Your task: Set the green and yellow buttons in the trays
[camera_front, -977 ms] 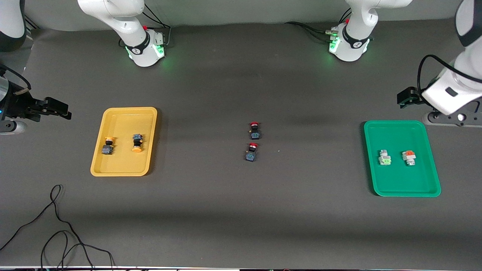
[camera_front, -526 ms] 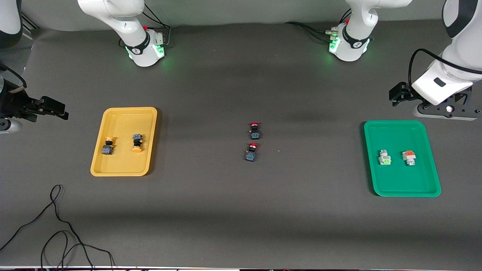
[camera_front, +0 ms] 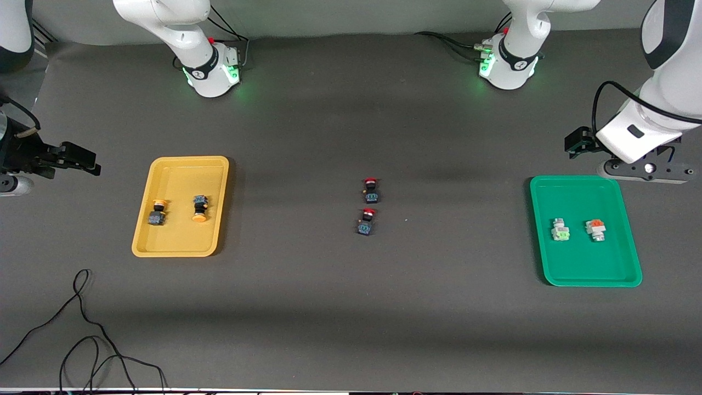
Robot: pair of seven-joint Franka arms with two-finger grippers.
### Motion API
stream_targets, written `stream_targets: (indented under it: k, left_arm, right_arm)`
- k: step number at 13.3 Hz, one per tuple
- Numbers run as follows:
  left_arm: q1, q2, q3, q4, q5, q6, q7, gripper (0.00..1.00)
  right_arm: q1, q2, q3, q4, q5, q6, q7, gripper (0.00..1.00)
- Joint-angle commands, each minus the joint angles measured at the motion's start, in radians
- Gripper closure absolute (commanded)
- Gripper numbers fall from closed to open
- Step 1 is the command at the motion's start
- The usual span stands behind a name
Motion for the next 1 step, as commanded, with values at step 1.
stream_targets:
  k: [1]
  left_arm:
    - [0.012,0.005,-0.001,0.02,-0.014,-0.022,0.001,0.0]
  right_arm:
    - [-0.007,0.007,0.01,0.016,-0.007,0.002,0.02,0.0]
